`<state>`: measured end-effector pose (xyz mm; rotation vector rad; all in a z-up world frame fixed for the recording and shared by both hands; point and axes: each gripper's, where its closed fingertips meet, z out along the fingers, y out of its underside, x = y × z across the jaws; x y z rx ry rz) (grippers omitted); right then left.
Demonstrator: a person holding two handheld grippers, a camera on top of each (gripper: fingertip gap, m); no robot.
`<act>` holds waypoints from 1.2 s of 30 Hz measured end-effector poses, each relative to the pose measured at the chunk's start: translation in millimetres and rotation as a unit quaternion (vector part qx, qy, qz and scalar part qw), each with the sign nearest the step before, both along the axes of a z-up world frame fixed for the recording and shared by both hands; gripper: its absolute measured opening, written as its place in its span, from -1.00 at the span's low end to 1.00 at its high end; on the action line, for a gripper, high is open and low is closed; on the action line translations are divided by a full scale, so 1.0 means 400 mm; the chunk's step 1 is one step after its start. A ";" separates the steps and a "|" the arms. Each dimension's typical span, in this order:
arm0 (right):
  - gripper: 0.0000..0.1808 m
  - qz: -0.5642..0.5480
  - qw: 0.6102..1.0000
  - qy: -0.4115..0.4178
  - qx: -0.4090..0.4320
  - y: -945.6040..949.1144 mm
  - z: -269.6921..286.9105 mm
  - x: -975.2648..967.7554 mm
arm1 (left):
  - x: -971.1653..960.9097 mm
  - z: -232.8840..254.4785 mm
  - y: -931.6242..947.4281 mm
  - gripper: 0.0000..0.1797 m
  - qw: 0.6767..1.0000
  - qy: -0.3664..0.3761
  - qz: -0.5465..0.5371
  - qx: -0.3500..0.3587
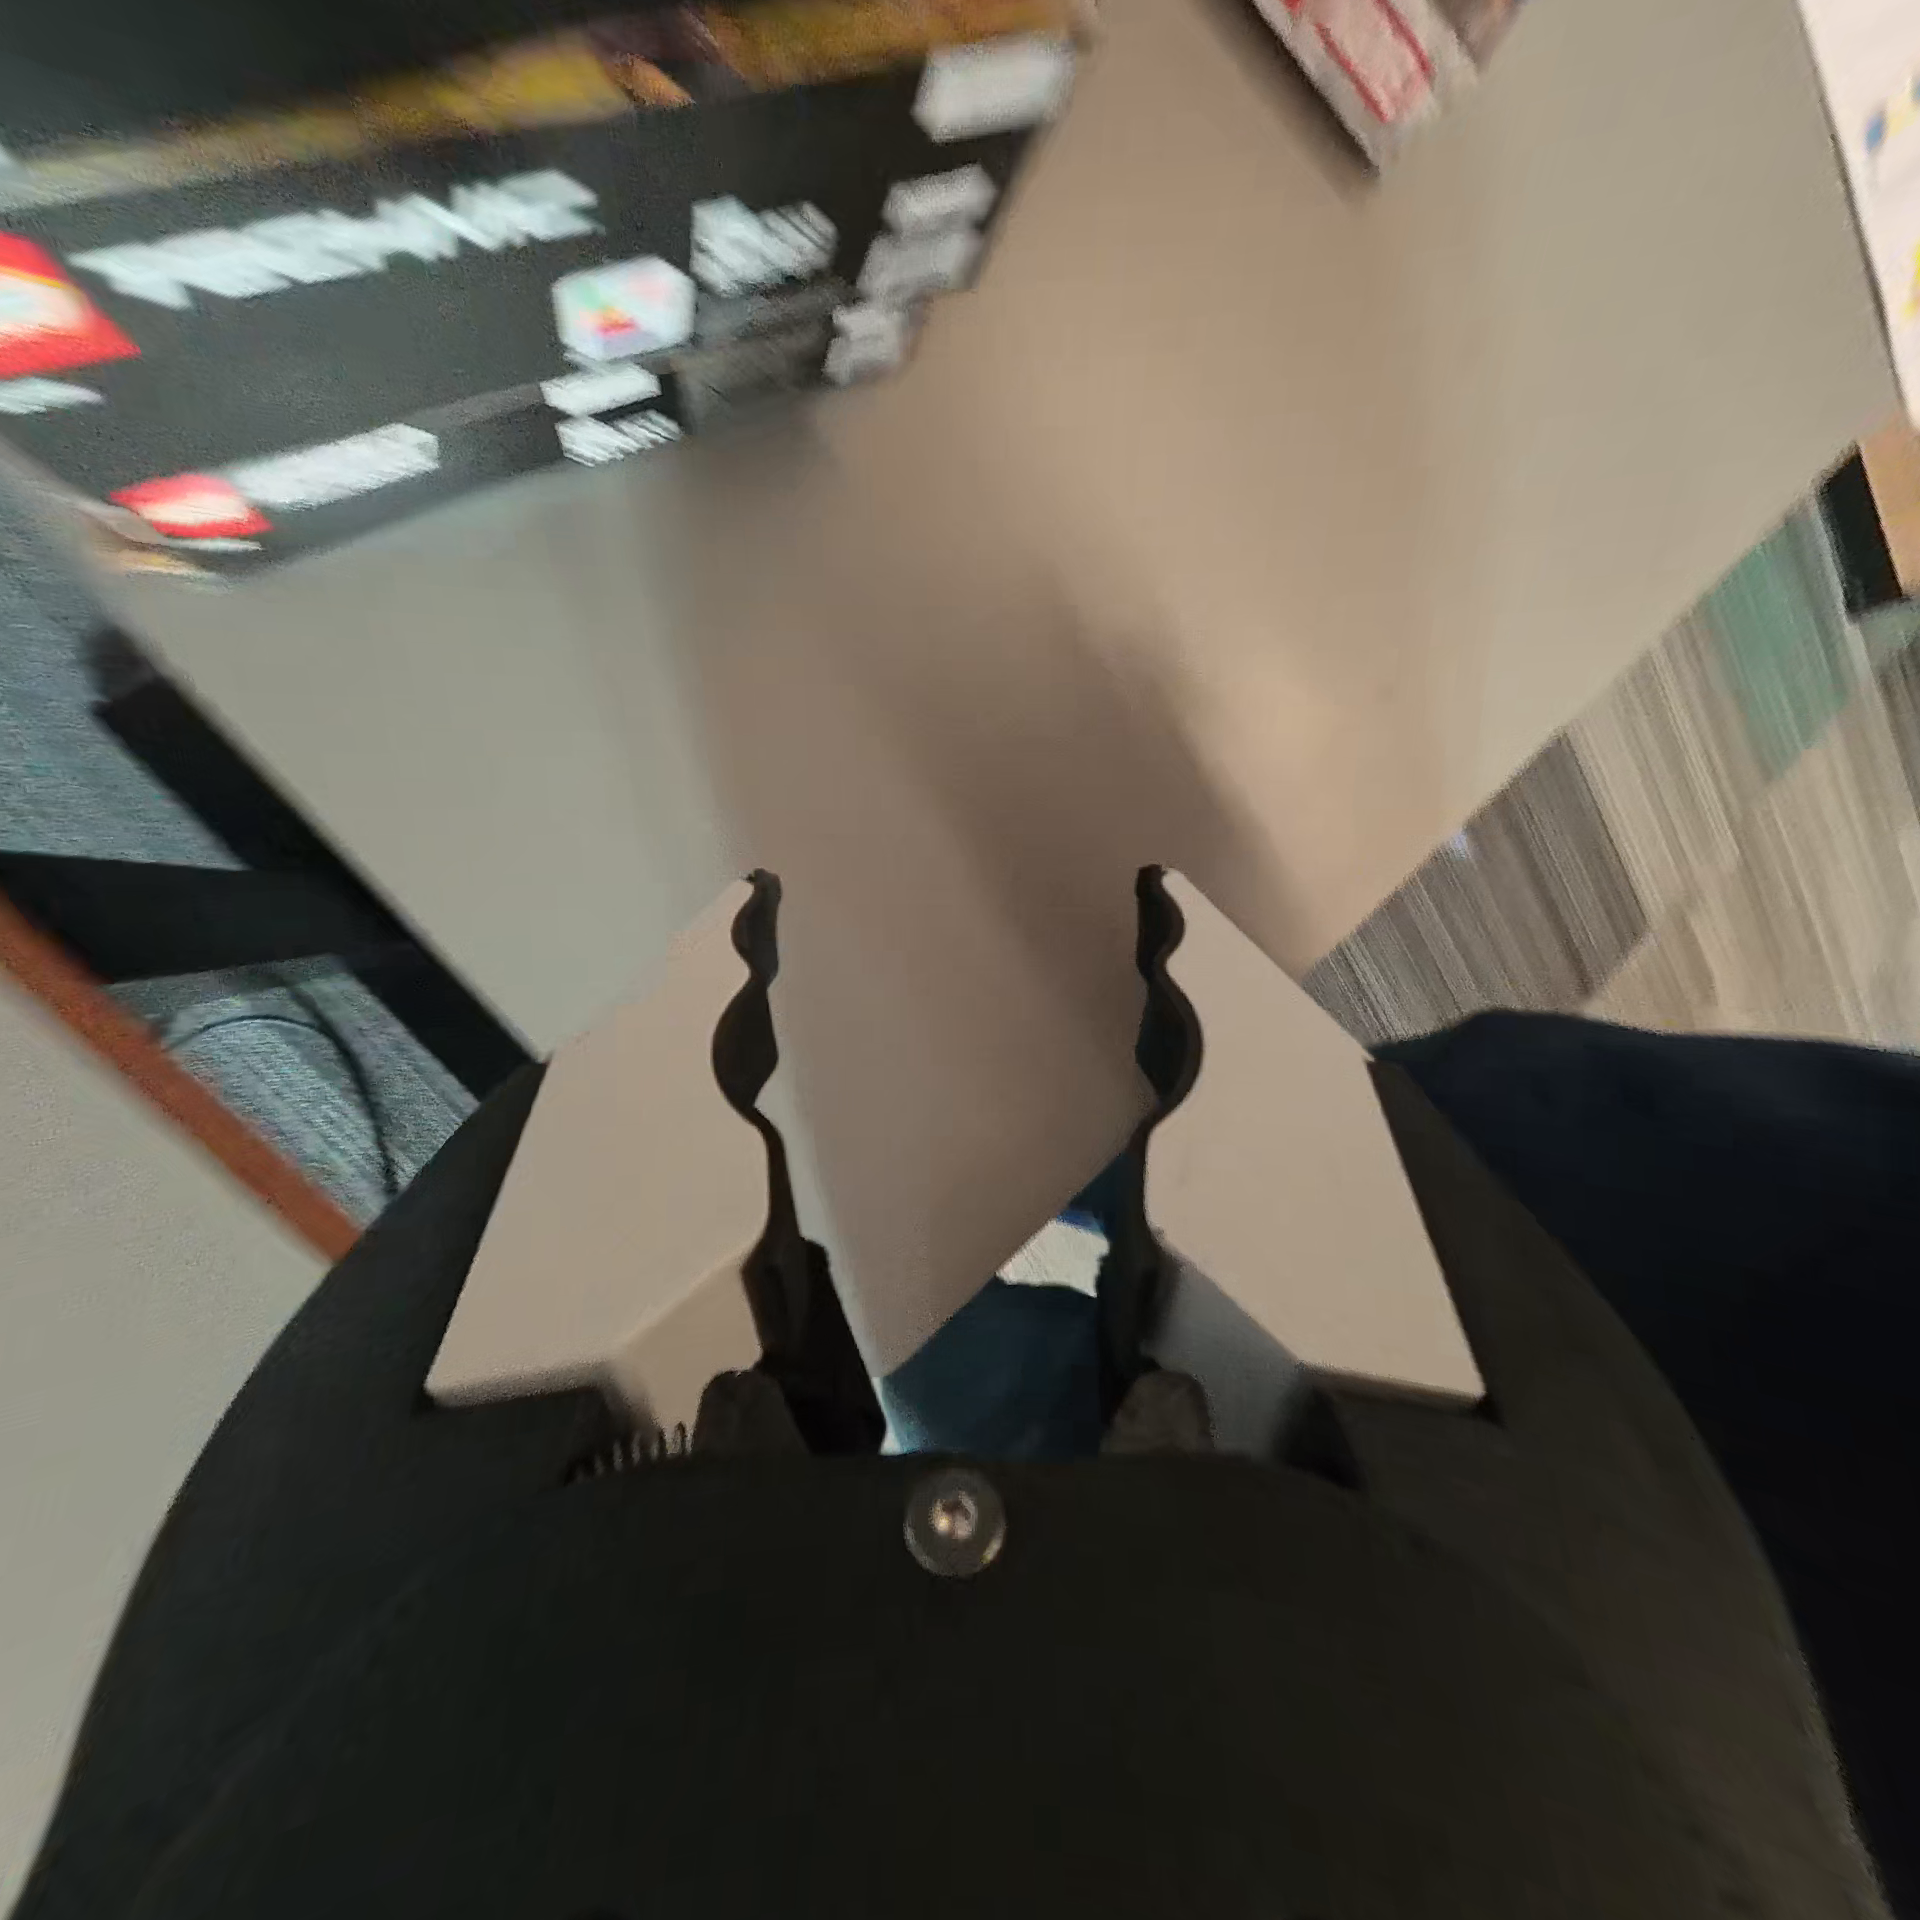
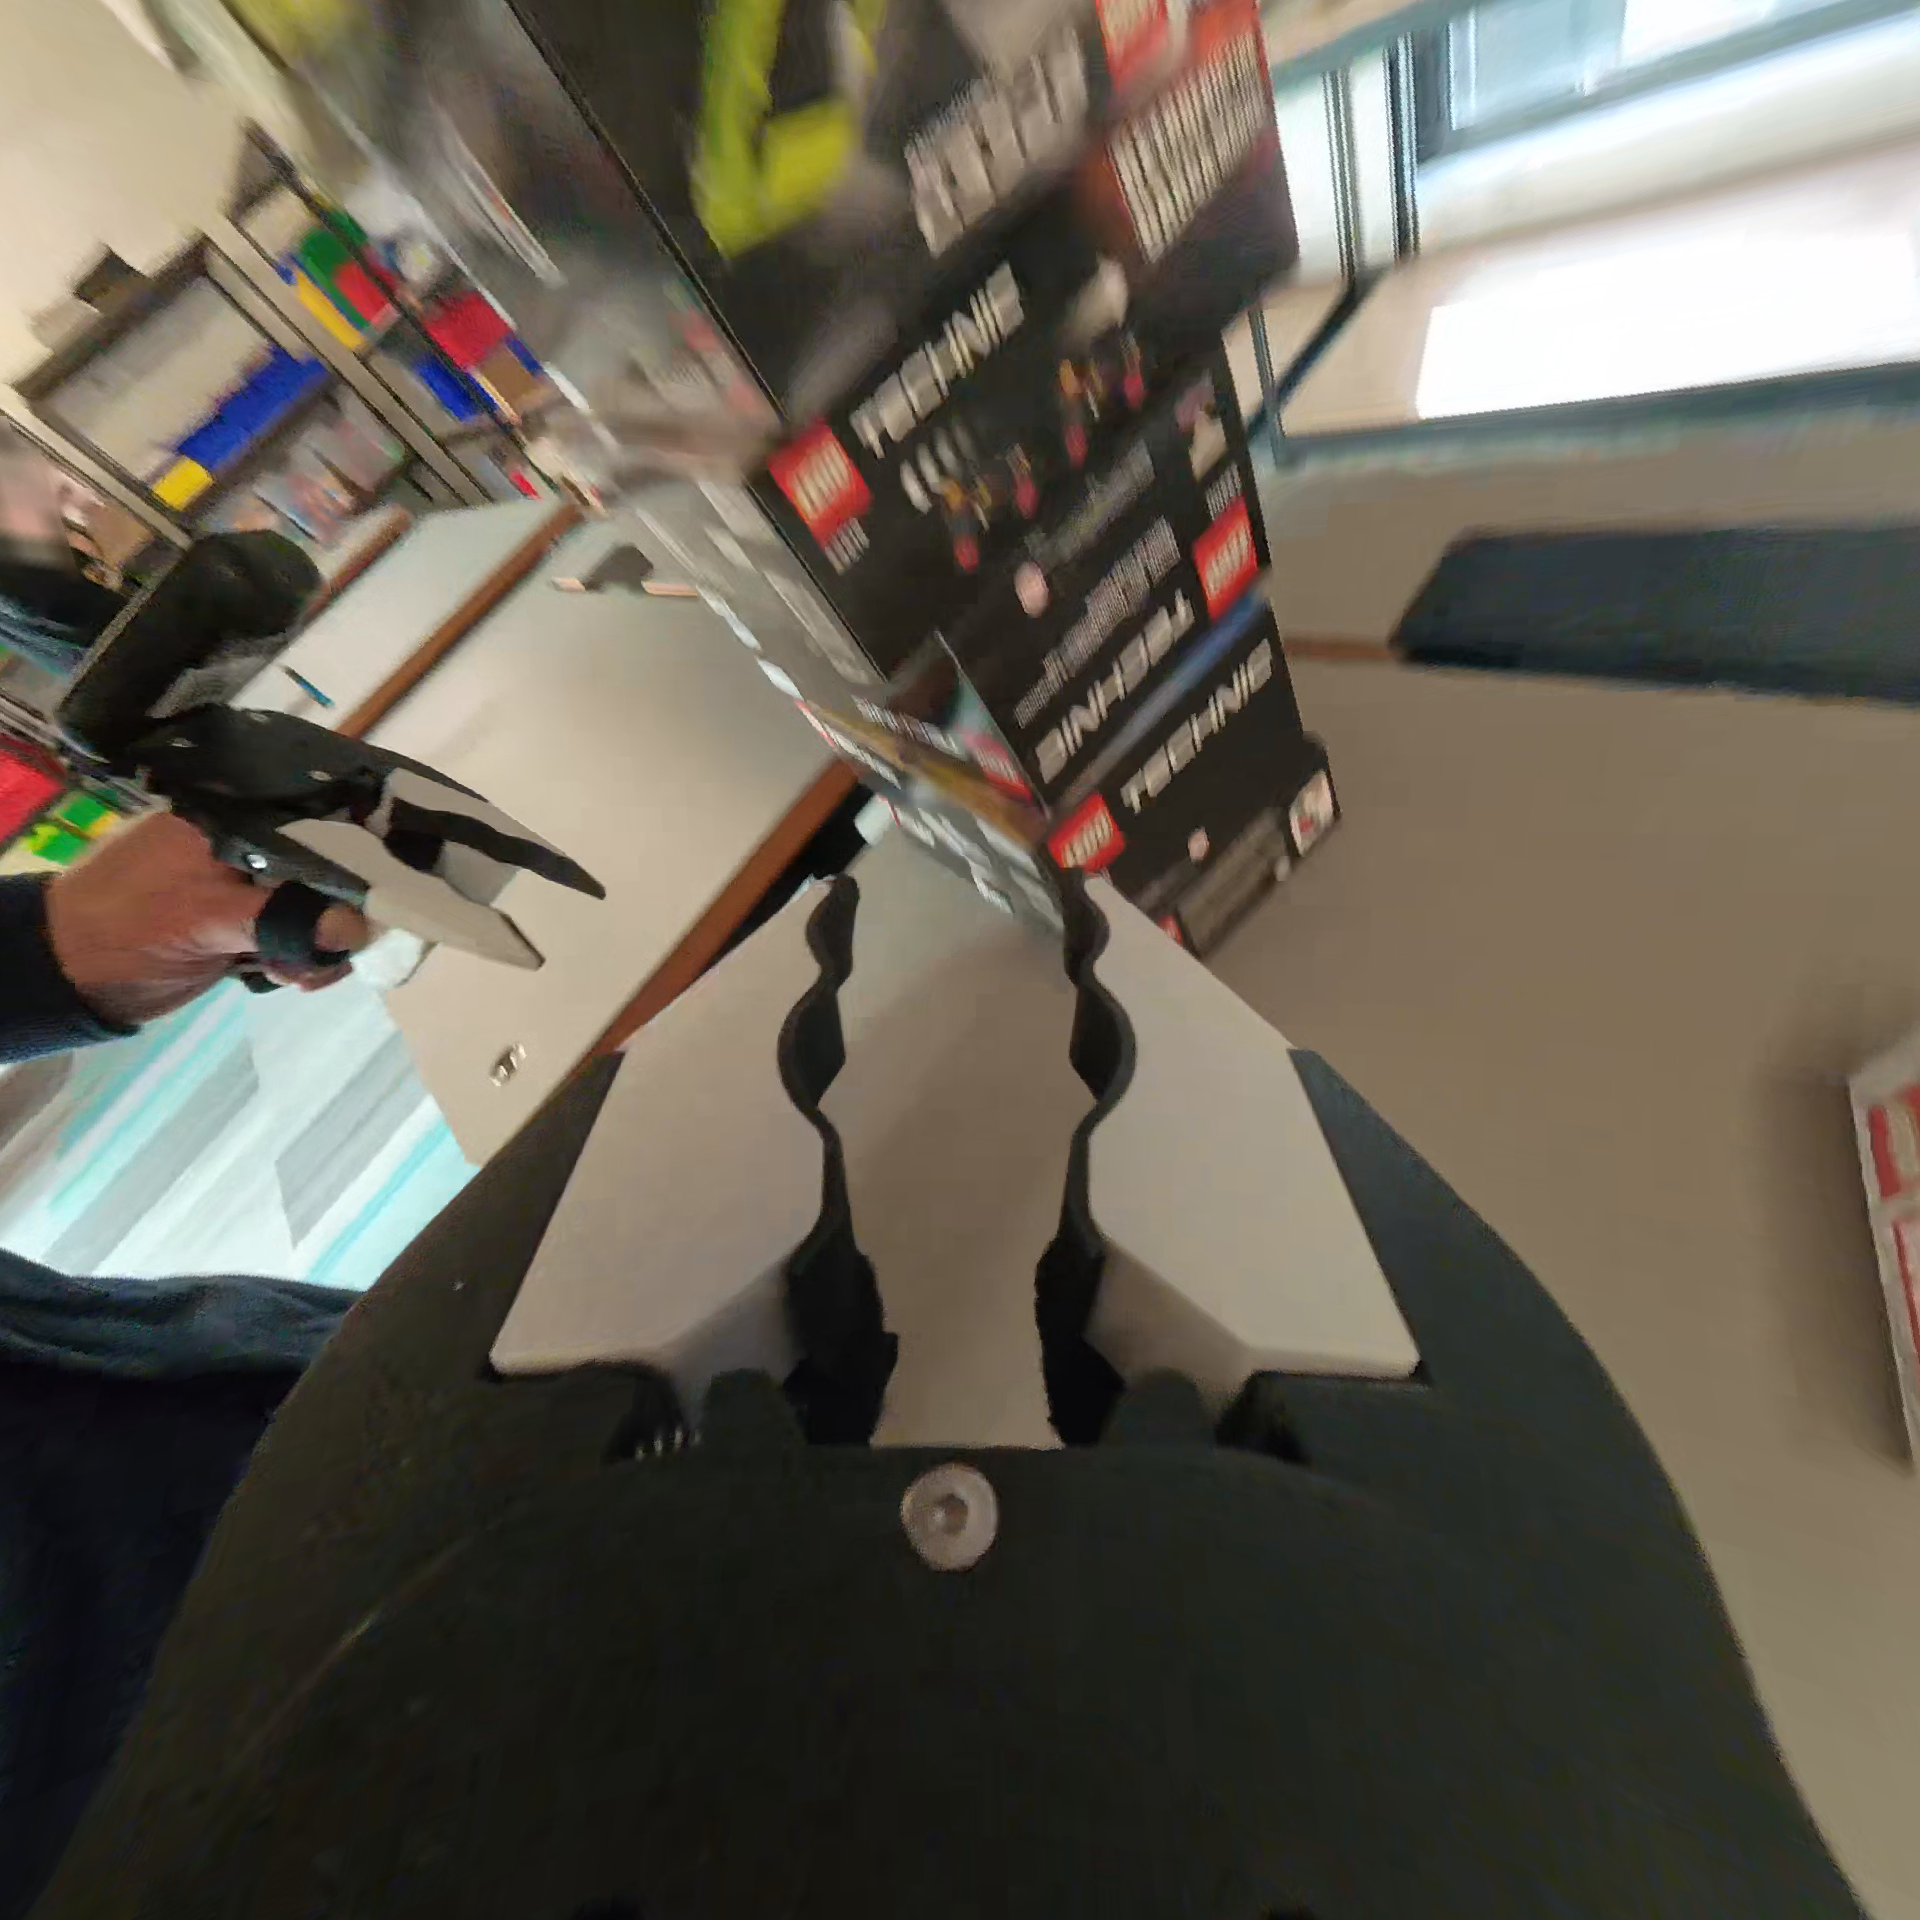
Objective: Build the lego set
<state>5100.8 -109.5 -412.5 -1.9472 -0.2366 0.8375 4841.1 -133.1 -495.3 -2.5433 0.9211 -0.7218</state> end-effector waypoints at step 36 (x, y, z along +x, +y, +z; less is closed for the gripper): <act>0.18 -0.011 0.954 -0.021 0.299 0.204 0.973 -0.103 | -0.156 1.178 0.487 0.10 0.906 -0.272 0.008 0.323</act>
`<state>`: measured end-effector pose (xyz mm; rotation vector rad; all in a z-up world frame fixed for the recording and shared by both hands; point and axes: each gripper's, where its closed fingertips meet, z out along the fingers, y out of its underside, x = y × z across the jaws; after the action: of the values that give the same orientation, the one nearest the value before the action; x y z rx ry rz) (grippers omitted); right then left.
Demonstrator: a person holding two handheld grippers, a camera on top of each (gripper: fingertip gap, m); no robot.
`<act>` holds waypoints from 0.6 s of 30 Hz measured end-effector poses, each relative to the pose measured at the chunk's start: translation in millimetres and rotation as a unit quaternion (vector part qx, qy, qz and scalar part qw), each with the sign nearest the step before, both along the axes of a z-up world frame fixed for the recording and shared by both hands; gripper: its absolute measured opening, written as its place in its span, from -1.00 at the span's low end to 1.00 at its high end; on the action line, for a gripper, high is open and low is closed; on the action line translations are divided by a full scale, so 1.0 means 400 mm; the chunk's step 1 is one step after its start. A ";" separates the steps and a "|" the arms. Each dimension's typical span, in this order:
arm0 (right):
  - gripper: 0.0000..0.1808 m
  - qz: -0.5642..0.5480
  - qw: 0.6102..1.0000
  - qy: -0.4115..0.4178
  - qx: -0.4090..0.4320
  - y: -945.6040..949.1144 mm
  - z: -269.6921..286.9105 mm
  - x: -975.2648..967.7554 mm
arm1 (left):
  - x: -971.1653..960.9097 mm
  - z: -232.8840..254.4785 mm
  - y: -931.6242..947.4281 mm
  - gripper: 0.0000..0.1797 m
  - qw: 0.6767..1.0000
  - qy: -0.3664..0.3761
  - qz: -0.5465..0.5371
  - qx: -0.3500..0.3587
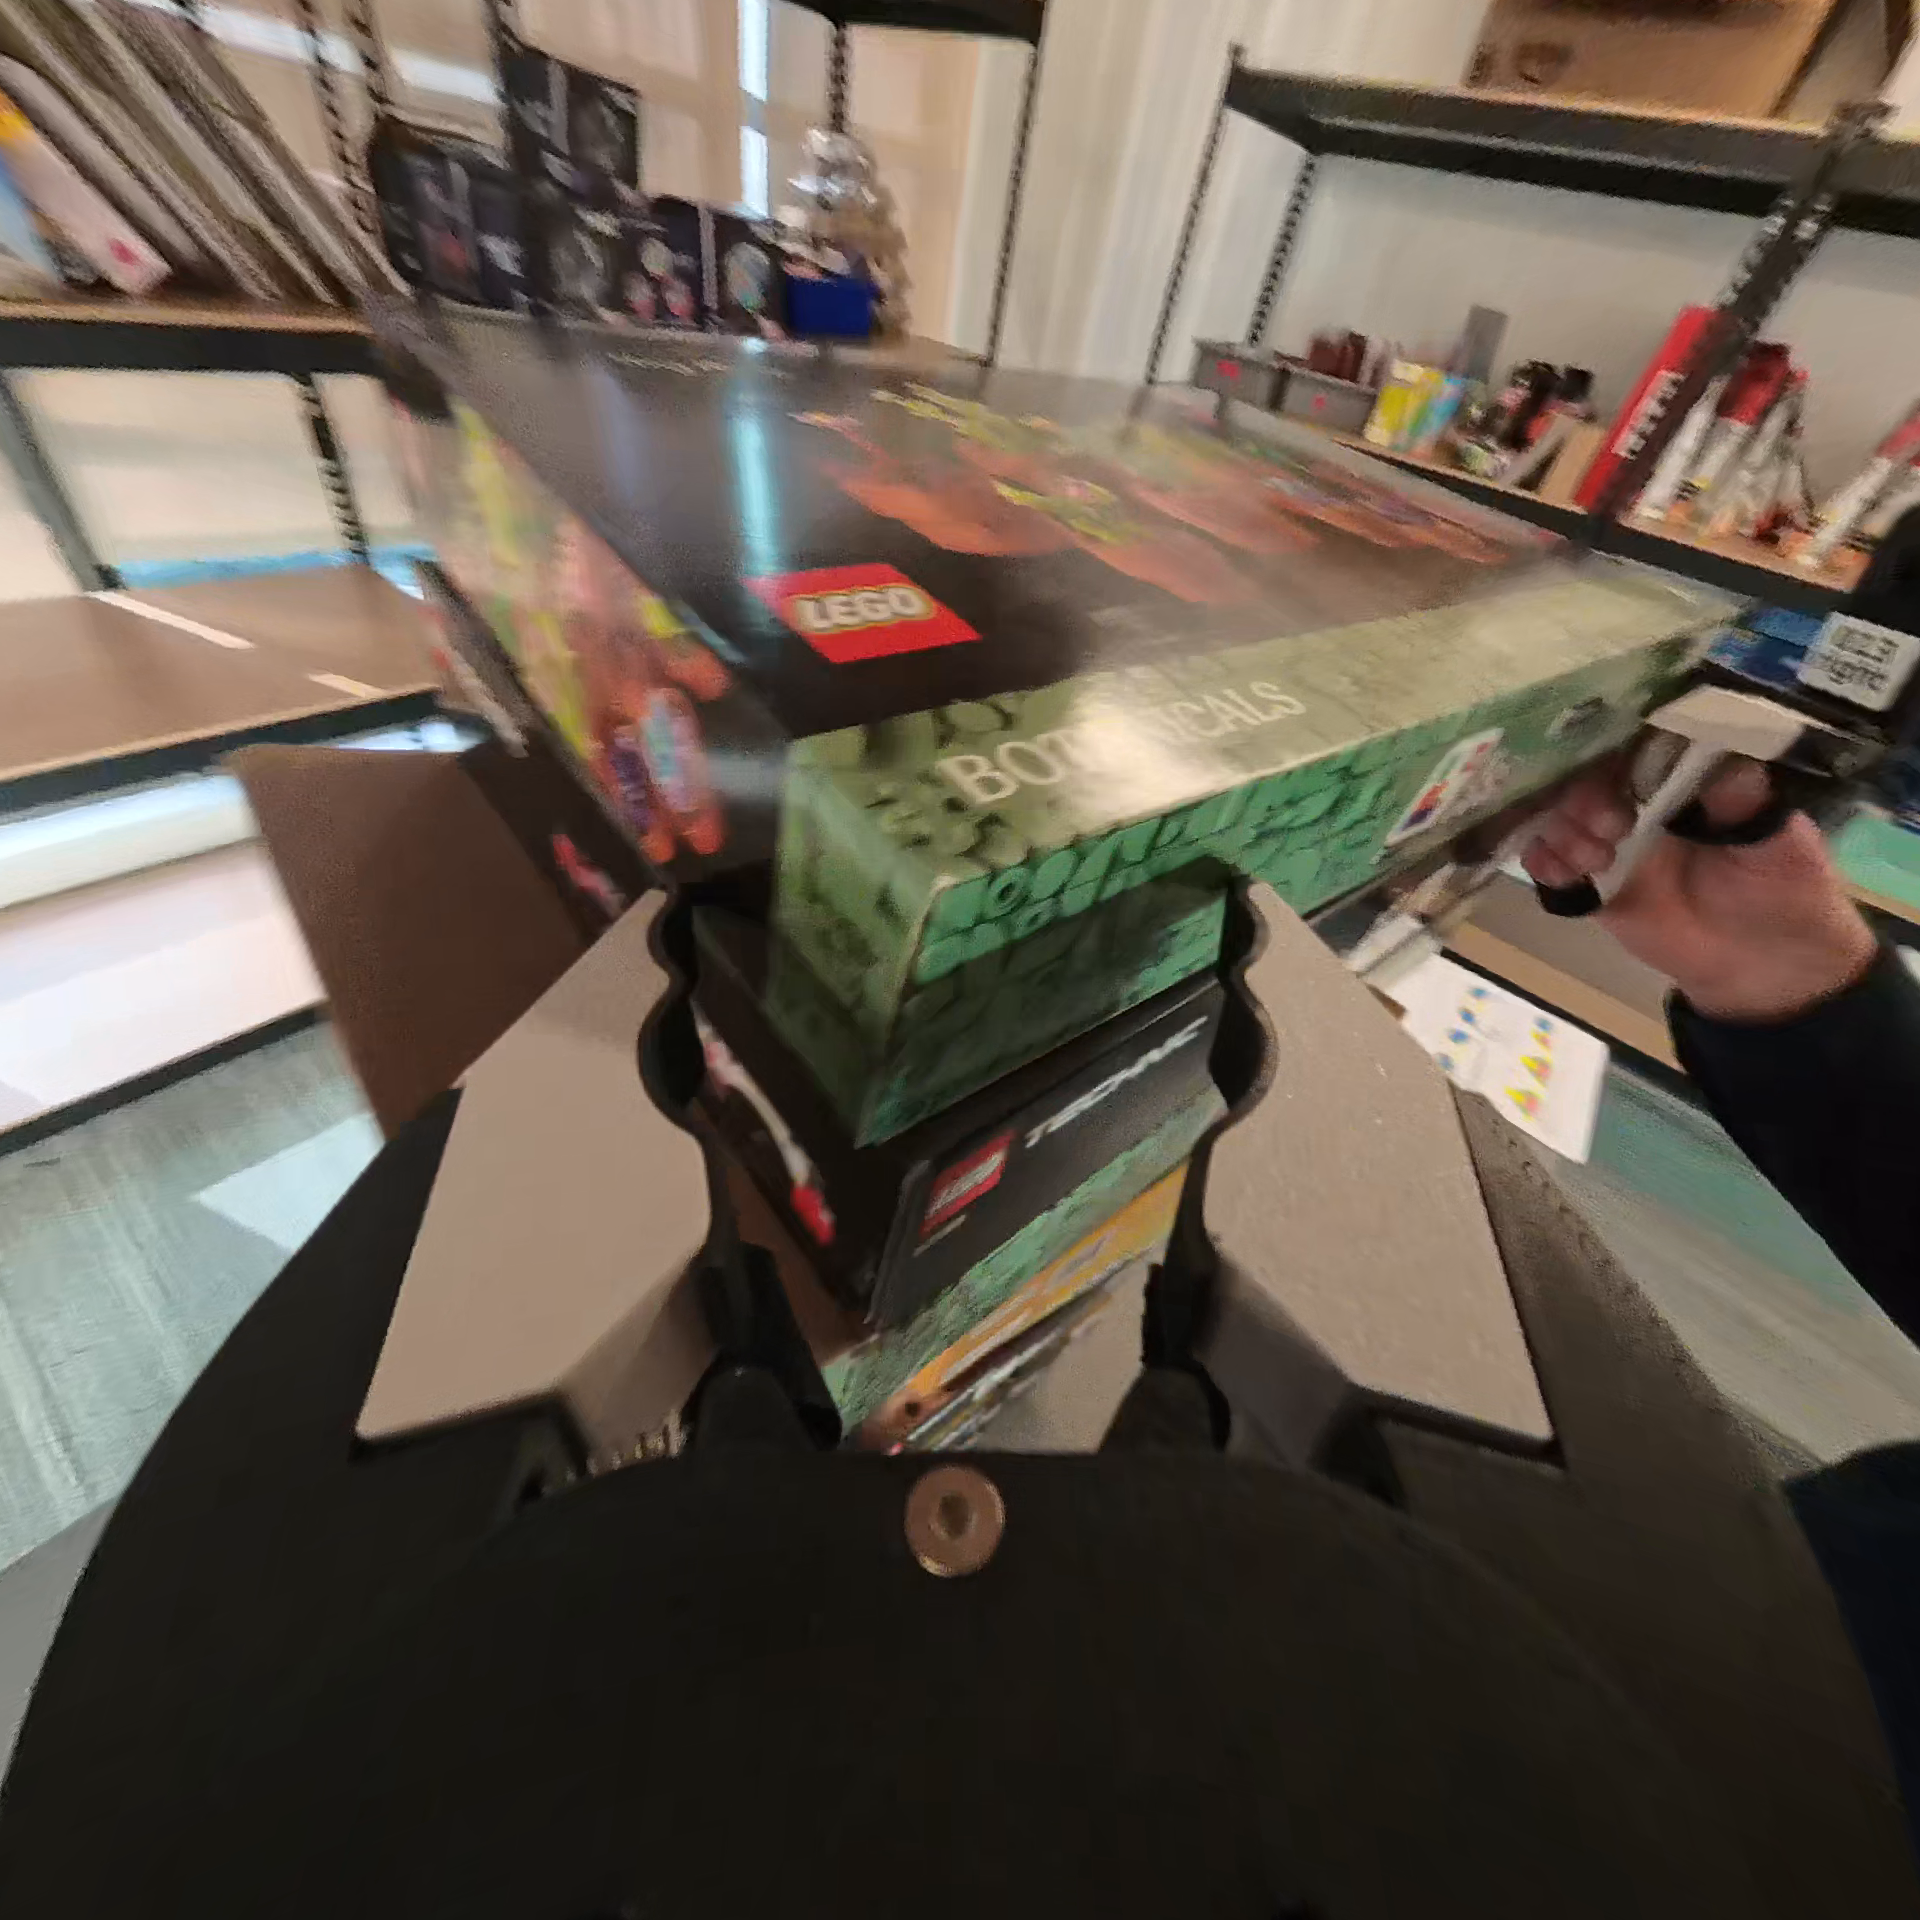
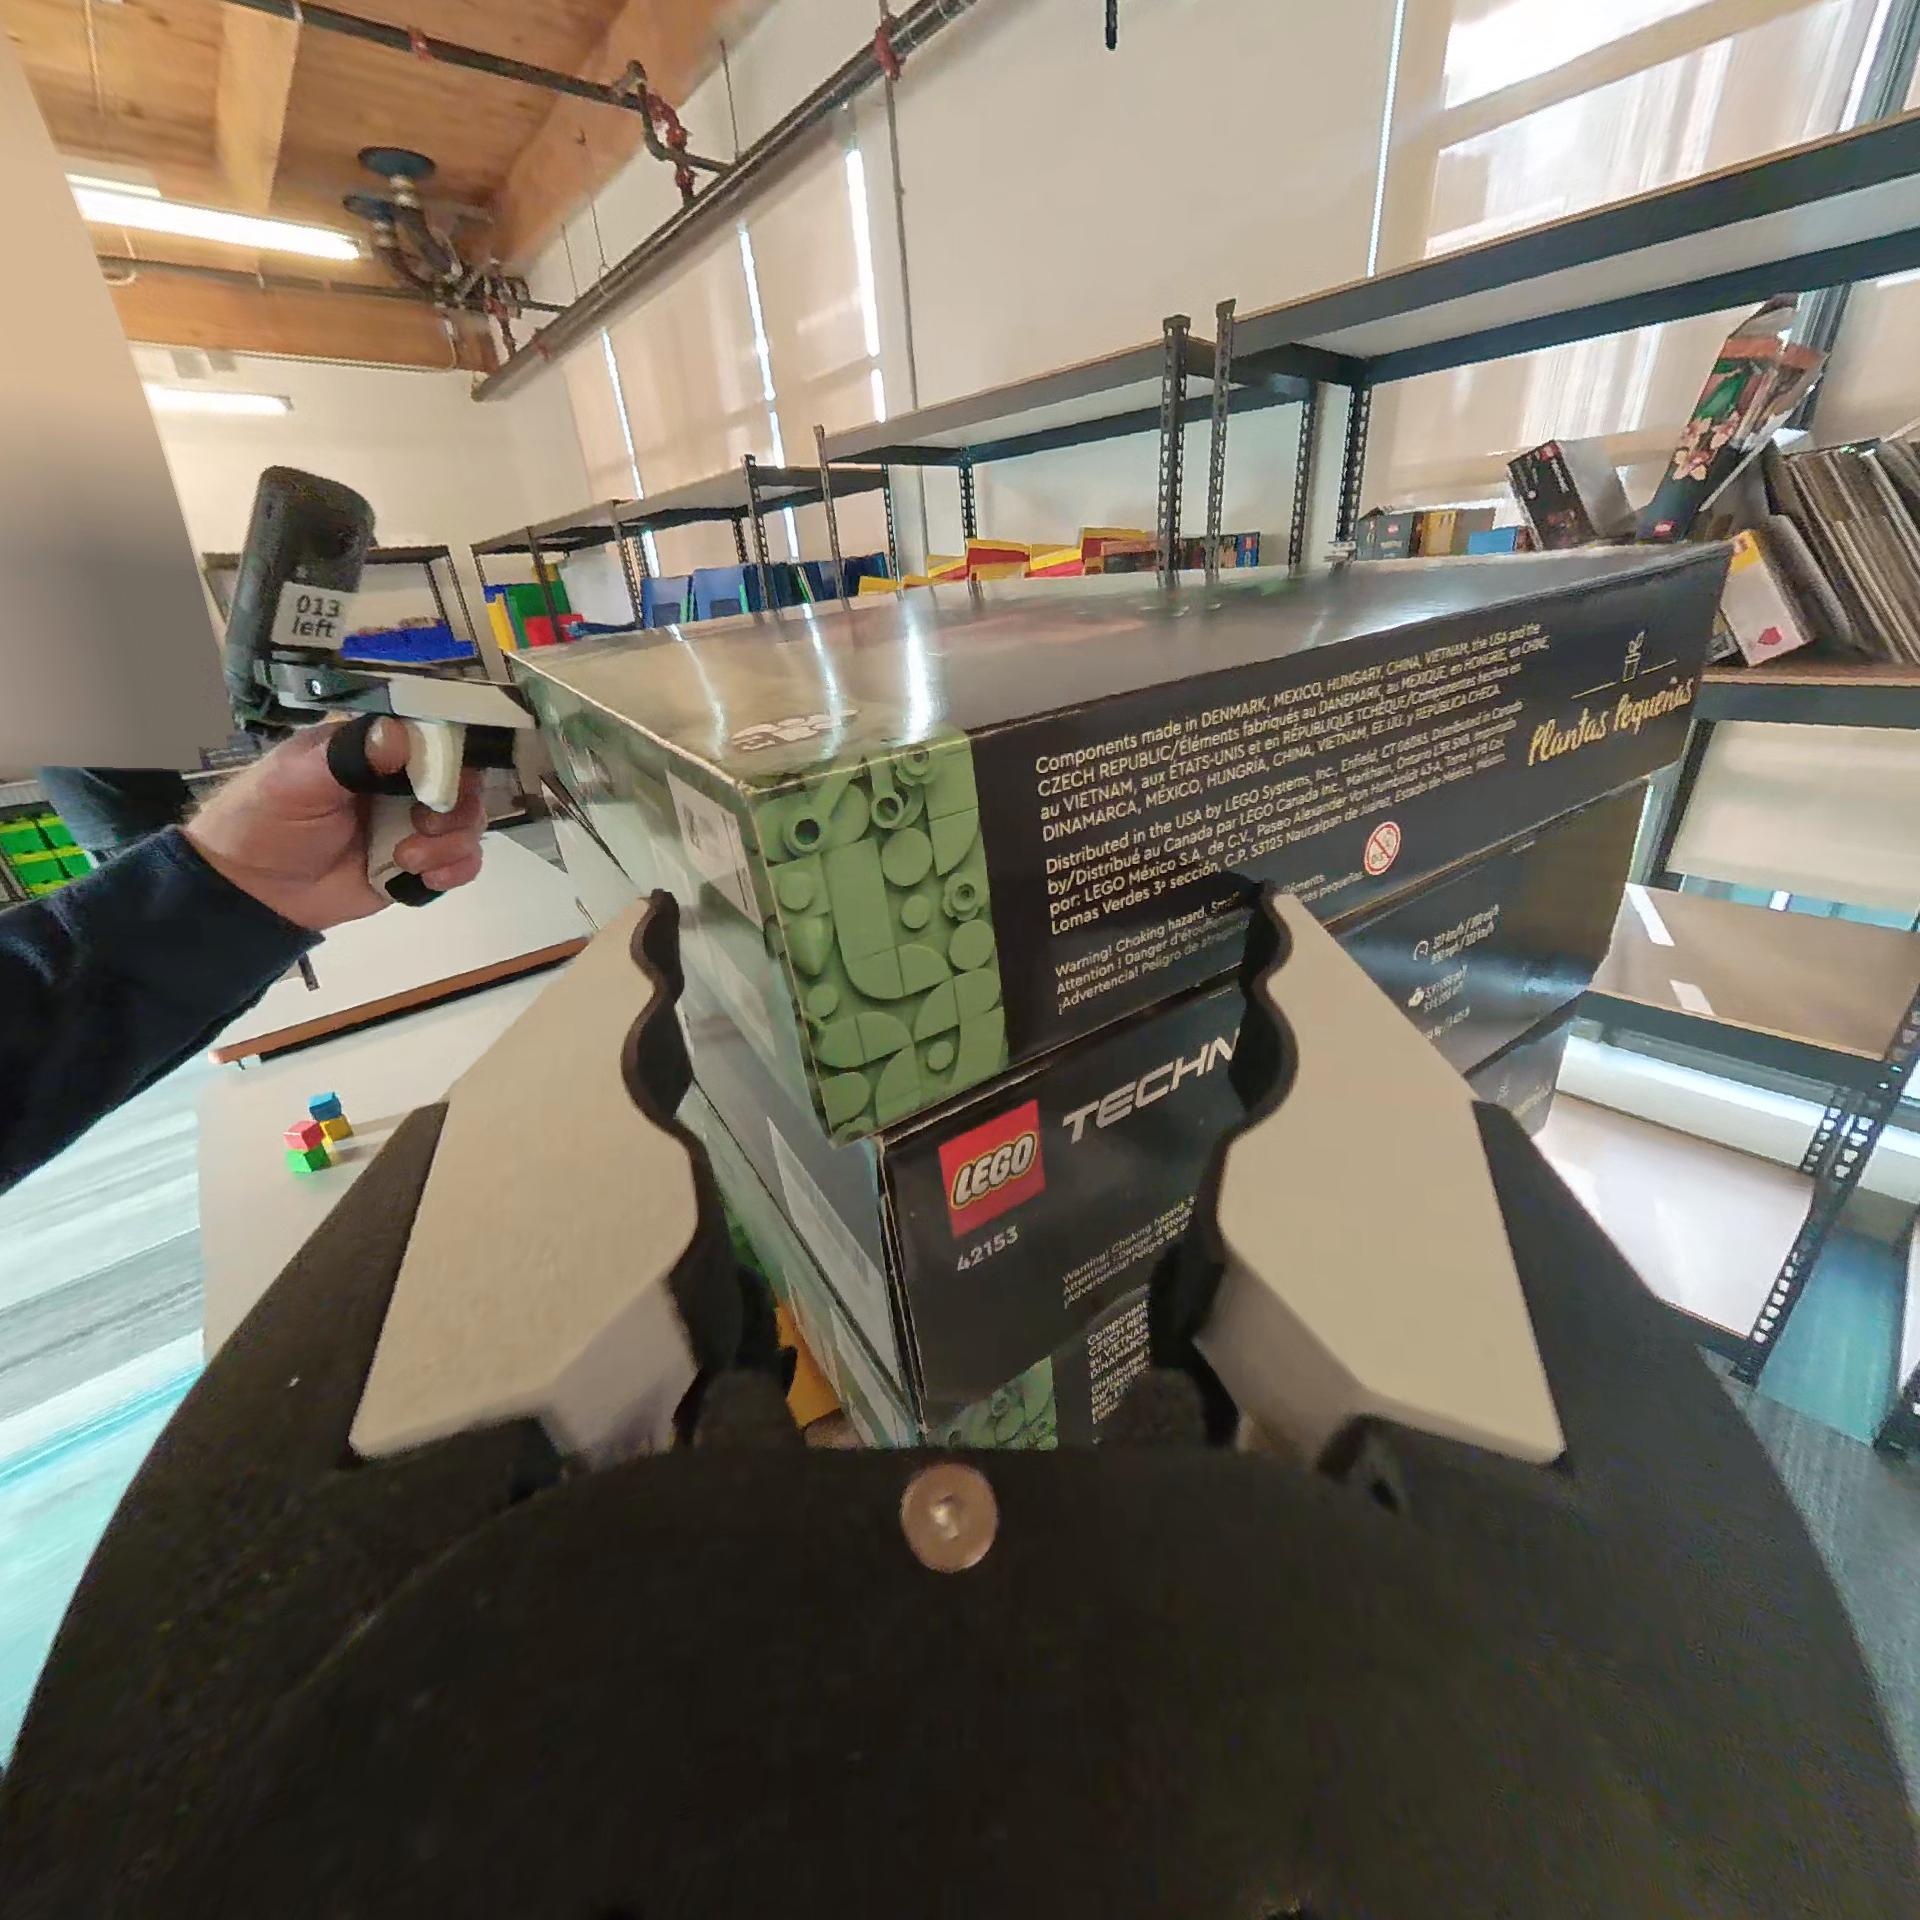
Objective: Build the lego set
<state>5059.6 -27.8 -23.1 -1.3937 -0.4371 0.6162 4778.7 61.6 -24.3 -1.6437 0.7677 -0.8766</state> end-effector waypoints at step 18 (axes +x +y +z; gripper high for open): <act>0.12 -0.036 0.999 -0.002 -0.016 -0.019 0.002 0.060 | 0.092 0.012 -0.014 0.25 0.996 0.075 0.014 0.036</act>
<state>5083.4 -35.5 -22.3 -1.4360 -0.3790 0.5640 4815.5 56.1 -19.5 -1.6652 0.8691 -0.7030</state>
